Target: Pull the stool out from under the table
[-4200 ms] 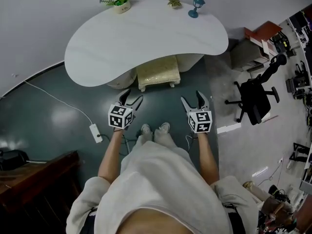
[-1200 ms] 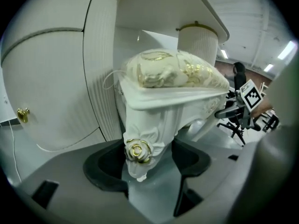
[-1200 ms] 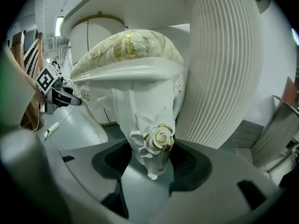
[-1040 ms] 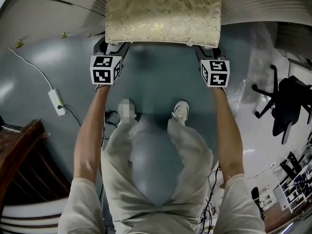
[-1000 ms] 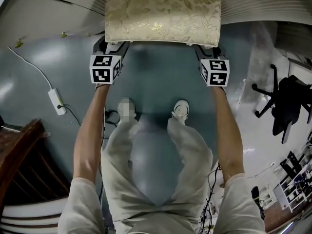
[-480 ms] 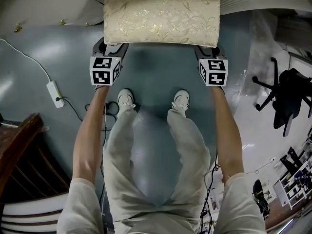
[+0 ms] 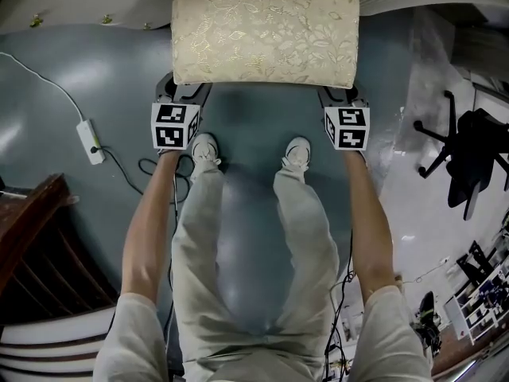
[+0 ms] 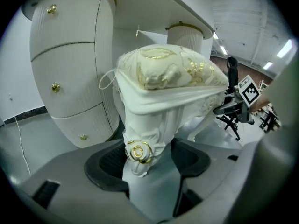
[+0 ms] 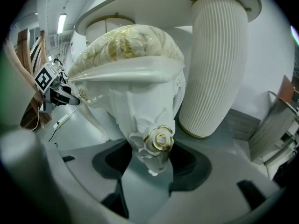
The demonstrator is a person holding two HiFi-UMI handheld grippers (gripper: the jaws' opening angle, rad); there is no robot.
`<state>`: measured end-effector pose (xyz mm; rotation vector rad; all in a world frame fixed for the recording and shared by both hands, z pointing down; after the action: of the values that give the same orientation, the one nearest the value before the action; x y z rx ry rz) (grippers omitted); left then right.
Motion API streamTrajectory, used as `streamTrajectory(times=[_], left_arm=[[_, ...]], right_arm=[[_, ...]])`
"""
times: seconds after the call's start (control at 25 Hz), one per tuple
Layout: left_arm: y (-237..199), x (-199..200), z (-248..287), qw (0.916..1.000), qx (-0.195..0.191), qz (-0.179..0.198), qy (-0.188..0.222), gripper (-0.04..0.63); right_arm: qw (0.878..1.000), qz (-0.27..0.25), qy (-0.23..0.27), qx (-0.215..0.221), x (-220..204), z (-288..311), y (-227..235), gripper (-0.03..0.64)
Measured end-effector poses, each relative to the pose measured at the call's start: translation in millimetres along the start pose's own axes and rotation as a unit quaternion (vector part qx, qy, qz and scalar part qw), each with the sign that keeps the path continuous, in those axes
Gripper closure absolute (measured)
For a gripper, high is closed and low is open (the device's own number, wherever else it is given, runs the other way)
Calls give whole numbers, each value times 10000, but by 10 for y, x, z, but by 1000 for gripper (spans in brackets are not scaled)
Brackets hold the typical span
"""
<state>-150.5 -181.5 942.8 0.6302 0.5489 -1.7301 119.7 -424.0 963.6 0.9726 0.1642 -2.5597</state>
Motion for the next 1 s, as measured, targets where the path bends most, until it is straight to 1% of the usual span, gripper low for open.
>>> streamTrajectory(times=[0.24, 0.32, 0.36, 0.4, 0.48, 0.6, 0.76, 0.84, 1.0], left_arm=[[-4, 48, -66, 10000, 10, 37, -82, 300], [-8, 55, -74, 9998, 86, 149, -127, 301], [-4, 46, -73, 9996, 135, 222, -147, 321], [2, 34, -70, 9994, 168, 261, -144, 325], [2, 23, -69, 9994, 179, 264, -133, 325], [3, 19, -82, 9992, 175, 277, -245, 327], [46, -44, -75, 9994, 193, 229, -191, 328], [73, -95, -115, 9994, 197, 247, -119, 328], [202, -397, -352, 9995, 198, 257, -36, 328]], right_arm=[[9999, 30, -82, 51, 39, -54, -18, 373], [9999, 47, -83, 60, 47, -63, -27, 373], [9999, 53, -90, 60, 43, -70, -29, 373], [9999, 52, -103, 66, 37, -76, -27, 373], [9999, 38, -124, 105, 29, -76, -21, 373], [9999, 31, -114, 100, 14, -78, -36, 373], [9999, -16, -148, 62, -35, -86, -43, 374], [9999, -43, -122, 60, -70, -115, -64, 374], [9999, -46, -101, 14, -342, -331, -293, 374]])
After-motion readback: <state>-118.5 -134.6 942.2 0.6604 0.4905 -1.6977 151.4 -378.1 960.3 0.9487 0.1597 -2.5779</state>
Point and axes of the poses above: the fingertips, and each gripper's own axes: z forward along the fingers, y to its right, x out of its top, the point moved 8 cm from there along -z, backward along the fingers, and after that the axes turned 3 degrees about z, right-handed, at the moved point
